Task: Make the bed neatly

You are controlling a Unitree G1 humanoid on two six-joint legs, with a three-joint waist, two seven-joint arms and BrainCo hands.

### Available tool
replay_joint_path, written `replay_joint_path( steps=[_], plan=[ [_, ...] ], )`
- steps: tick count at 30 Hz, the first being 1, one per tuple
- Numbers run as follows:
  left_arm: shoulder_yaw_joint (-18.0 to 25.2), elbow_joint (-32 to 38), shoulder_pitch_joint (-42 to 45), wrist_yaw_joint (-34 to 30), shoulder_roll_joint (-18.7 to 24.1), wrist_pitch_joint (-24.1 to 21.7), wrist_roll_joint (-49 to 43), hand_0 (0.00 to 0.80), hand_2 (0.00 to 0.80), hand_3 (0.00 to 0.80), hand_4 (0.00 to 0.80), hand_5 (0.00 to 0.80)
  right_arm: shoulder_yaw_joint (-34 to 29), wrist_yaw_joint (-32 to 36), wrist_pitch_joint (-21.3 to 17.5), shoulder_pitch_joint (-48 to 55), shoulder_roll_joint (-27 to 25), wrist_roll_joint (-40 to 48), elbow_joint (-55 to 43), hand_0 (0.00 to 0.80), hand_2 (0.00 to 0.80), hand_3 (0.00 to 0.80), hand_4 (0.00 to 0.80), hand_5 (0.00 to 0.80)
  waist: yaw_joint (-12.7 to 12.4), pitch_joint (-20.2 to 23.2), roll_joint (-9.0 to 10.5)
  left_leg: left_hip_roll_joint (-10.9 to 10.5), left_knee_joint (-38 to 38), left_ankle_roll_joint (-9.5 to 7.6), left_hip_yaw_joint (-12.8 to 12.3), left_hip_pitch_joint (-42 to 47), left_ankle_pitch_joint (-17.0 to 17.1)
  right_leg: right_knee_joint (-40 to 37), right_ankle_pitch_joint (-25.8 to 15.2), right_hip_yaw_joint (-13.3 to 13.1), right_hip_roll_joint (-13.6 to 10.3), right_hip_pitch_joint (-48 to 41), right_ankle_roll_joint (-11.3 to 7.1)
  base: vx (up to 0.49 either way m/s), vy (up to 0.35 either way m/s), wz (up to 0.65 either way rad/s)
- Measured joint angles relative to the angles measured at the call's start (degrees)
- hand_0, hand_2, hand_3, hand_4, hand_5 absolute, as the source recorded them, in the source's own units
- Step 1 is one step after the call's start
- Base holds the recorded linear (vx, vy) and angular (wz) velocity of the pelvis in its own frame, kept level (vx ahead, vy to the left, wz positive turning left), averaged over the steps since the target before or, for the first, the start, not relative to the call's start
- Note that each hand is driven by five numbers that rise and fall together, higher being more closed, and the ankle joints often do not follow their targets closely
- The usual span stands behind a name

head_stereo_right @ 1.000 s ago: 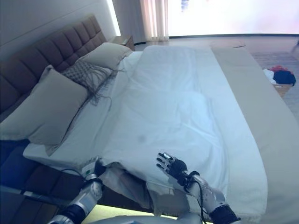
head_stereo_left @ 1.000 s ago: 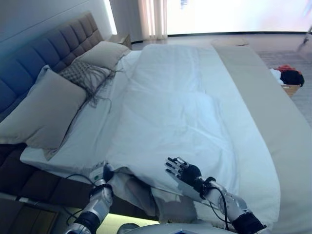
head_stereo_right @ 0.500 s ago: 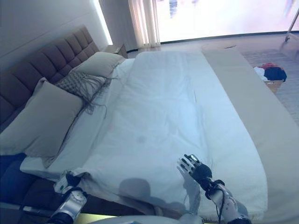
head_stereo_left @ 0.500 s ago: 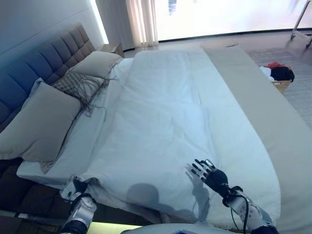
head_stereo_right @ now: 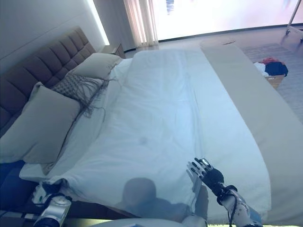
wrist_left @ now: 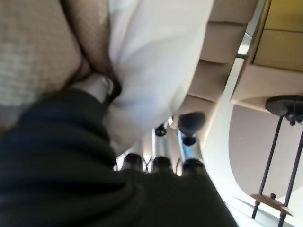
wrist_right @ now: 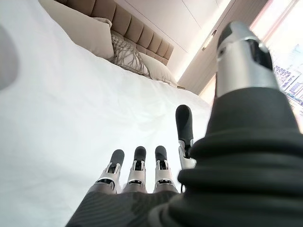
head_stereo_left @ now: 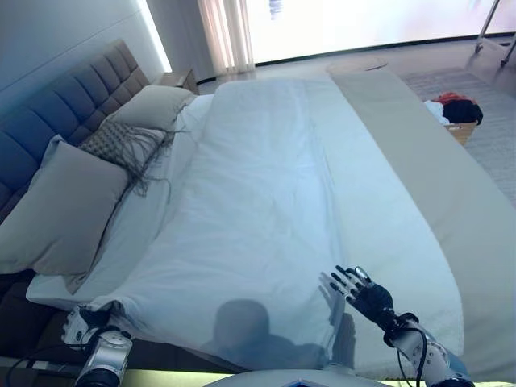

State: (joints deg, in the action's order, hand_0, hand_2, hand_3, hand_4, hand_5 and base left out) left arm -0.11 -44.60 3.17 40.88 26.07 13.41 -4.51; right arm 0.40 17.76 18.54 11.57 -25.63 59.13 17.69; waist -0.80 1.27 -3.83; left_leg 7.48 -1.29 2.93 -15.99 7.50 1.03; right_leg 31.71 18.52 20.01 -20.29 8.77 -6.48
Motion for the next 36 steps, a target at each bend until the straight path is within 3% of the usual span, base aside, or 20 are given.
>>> replay_joint_path(
  steps=[4, 18, 20, 24, 28, 30, 32, 34, 35, 36],
  plan=[
    [2.36, -0.43, 0.67, -1.32, 0.49, 1.05, 3.04, 0.800, 0.800, 0.800, 0.800, 0.800, -0.02, -0.35, -0.63, 0.04, -0.02, 0.03, 0.05, 0.000, 0.000, 0.000, 0.000, 0.000, -0.03, -0.08, -0.13, 0.25, -0.07, 0.87, 0.58, -0.22, 0.80, -0.58, -0.02, 1.04, 0.02, -0.60, 0.03, 0.003, 0.016, 0.06],
    [8.24, -7.98, -1.23, -2.63, 2.50, 3.78, 11.09, 0.800, 0.800, 0.800, 0.800, 0.800, 0.32, -3.31, -2.95, -0.22, 0.02, 0.12, 0.02, 0.000, 0.000, 0.000, 0.000, 0.000, -0.03, -0.14, -0.22, 1.45, 0.38, 0.81, 1.16, -0.18, 1.33, -3.51, -0.07, 3.49, 1.38, -2.84, 0.09, 0.008, -0.004, -0.02],
    [8.69, -8.20, -2.00, -2.95, 2.95, 4.83, 11.07, 0.800, 0.800, 0.800, 0.800, 0.800, 0.32, -3.32, -3.03, -0.18, 0.07, 0.12, 0.00, 0.000, 0.000, 0.000, 0.000, 0.000, 0.01, -0.18, 0.05, 1.31, 0.76, 2.43, 1.63, -0.30, 2.40, -4.14, -0.15, 4.02, 1.46, -3.39, 0.19, 0.031, -0.013, 0.05],
    [11.07, -8.43, -2.04, -3.56, 6.06, 6.90, 13.91, 0.800, 0.800, 0.800, 0.800, 0.800, 0.59, -3.13, -3.14, -0.22, 0.27, 0.12, -0.03, 0.000, 0.000, 0.000, 0.000, 0.000, 0.04, -0.19, 1.69, 2.09, 4.58, 3.13, 3.66, -1.37, 2.64, -6.03, -0.37, 4.30, 1.98, -5.43, 0.56, 0.023, -0.002, -0.05],
    [15.22, -10.42, -2.13, -4.72, 8.69, 7.07, 16.70, 0.800, 0.800, 0.800, 0.800, 0.800, 0.64, -2.15, -4.00, -0.23, 0.11, 0.12, 0.09, 0.000, 0.000, 0.000, 0.000, 0.000, 0.44, -0.23, 2.38, 1.98, 4.17, 4.01, 3.59, -0.80, 2.89, -6.04, -0.47, 4.28, 2.01, -5.55, 0.64, 0.006, -0.004, -0.05],
    [15.57, -10.50, -2.49, -5.99, 10.06, 7.13, 16.67, 0.800, 0.800, 0.800, 0.800, 0.800, 1.10, -2.05, -3.62, -0.27, 1.86, 0.15, 0.55, 0.000, 0.000, 0.000, 0.000, 0.000, 0.19, -0.69, 5.29, 1.19, 13.11, 5.43, 3.53, -5.99, 0.12, -9.75, -1.48, 4.38, 0.87, -8.29, -0.22, 0.000, 0.000, 0.00],
    [15.29, -10.45, -1.86, -6.60, 10.02, 8.01, 16.67, 0.800, 0.800, 0.800, 0.800, 0.800, 1.03, -2.04, -3.64, -0.85, 1.91, 0.69, 0.26, 0.000, 0.000, 0.000, 0.000, 0.000, -0.07, -0.99, 3.44, 1.19, 7.09, 2.89, 2.69, -6.28, 3.97, -11.15, -2.18, 4.50, 2.53, -10.69, -0.66, 0.015, -0.021, -0.14],
    [15.30, -10.39, -1.67, -6.61, 10.16, 8.42, 16.63, 0.471, 0.471, 0.471, 0.471, 0.471, 1.36, -2.01, -3.33, -0.65, 2.49, 0.72, 0.39, 0.000, 0.000, 0.000, 0.000, 0.000, -0.11, -0.91, 3.58, 0.83, 3.38, 3.01, 2.76, -3.83, 4.09, -12.51, -2.05, 4.37, 2.55, -11.51, -1.69, 0.019, -0.020, -0.09],
    [15.32, -10.20, -1.92, -6.59, 9.97, 8.29, 16.54, 0.000, 0.000, 0.000, 0.000, 0.000, 1.08, -2.05, -3.33, -0.67, 2.51, 0.72, 0.44, 0.000, 0.000, 0.000, 0.000, 0.000, 0.00, -0.98, 3.44, 0.77, 2.11, 3.01, 2.87, -3.71, 4.09, -12.77, -2.29, 4.66, 2.69, -11.21, -1.90, 0.018, -0.008, 0.05],
    [15.43, -10.21, -1.90, -6.59, 10.06, 8.16, 16.52, 0.000, 0.000, 0.000, 0.000, 0.000, 1.03, -2.09, -3.21, -0.61, 2.52, 0.72, 0.51, 0.000, 0.000, 0.000, 0.000, 0.000, -0.10, -1.00, 3.42, 0.66, 1.17, 2.99, 2.84, -3.32, 4.10, -12.84, -2.39, 4.89, 2.70, -11.05, -1.99, 0.018, -0.006, 0.12]
  ],
)
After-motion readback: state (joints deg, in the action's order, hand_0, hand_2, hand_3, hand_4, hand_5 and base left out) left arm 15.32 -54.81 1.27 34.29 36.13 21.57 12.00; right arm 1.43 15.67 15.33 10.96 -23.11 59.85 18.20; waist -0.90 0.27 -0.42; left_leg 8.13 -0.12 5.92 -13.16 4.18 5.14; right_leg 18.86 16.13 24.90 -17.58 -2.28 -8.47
